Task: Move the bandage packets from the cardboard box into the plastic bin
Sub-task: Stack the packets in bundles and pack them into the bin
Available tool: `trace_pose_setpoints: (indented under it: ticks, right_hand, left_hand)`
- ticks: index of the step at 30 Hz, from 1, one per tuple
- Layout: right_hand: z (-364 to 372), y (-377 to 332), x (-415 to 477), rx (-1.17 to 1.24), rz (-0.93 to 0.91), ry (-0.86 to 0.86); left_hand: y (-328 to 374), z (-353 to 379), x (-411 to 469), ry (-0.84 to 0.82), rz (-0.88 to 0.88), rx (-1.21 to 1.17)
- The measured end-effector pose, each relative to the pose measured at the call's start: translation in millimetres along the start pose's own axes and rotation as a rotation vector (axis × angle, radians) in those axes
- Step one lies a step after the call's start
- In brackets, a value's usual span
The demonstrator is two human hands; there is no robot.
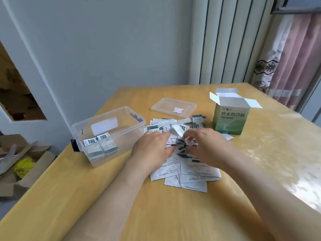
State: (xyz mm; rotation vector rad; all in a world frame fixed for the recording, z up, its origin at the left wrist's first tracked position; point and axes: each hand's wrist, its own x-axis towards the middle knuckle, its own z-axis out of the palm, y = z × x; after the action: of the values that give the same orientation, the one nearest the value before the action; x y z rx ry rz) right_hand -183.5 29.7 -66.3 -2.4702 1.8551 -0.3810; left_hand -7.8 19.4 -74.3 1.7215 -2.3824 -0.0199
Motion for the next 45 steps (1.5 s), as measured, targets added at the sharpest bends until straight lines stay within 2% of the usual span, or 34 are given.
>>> trace_pose_setpoints:
  ticks: [10, 13, 17, 19, 23, 25, 28, 30, 31, 32, 34, 36, 37, 41, 43, 45]
  right_hand:
    - [-15, 14, -10, 0.109, 0.046, 0.079]
    - [-16, 17, -14, 0.284, 0.040, 0.059]
    - [-7, 2, -12, 0.539, -0.049, 0.194]
    - [1, -6, -8, 0.671, -0.014, 0.269]
    - [8, -14, -8, 0.916, 0.010, 0.291]
    - [5, -16, -9, 0.997, 0.001, 0.224]
    - [-3, -22, -12, 1.139, -0.051, -0.010]
    - [-8, -21, -14, 1.066, -0.059, -0.011]
    - [-11, -16, -12, 0.984, -0.041, 0.067]
    - [-14, -8, -11, 0.876, 0.000, 0.166]
    - [-16, 9, -7, 0.692, 0.105, 0.308]
    - [-13, 19, -5, 0.630, 0.163, 0.288]
    - [-9, 20, -4, 0.595, 0.175, 0.240]
    - [7, 13, -2, 0.336, 0.158, 0.074]
    - [6, 12, -2, 0.307, 0.136, 0.074]
    - [4, 13, -3, 0.383, 0.145, 0.101]
  left_hand:
    - [-11, -2, 1, 0.373, 0.096, -0.166]
    - [-16, -10, -2, 0.487, 0.161, -0.263]
    - [-11, -22, -10, 0.503, 0.119, -0.533]
    - [-6, -22, -10, 0.494, 0.076, -0.716]
    - [3, -21, -10, 0.391, -0.023, -1.136]
    - [6, -20, -10, 0.371, -0.045, -1.206]
    - [8, -20, -9, 0.387, -0.050, -1.258]
    - [9, -16, -8, 0.390, -0.066, -1.232]
    - [8, -14, -8, 0.378, -0.075, -1.121]
    - [6, -10, -8, 0.341, -0.085, -0.912]
    - [5, -4, -10, 0.136, -0.065, -0.448]
    - [9, -2, -12, -0.071, -0.044, -0.240]
    - [11, 0, -12, -0.092, -0.037, -0.197]
    - [6, 1, -7, 0.111, 0.101, -0.102]
    - [2, 2, -6, 0.147, 0.142, -0.202]
    - [1, 1, -6, 0.256, 0.124, -0.419]
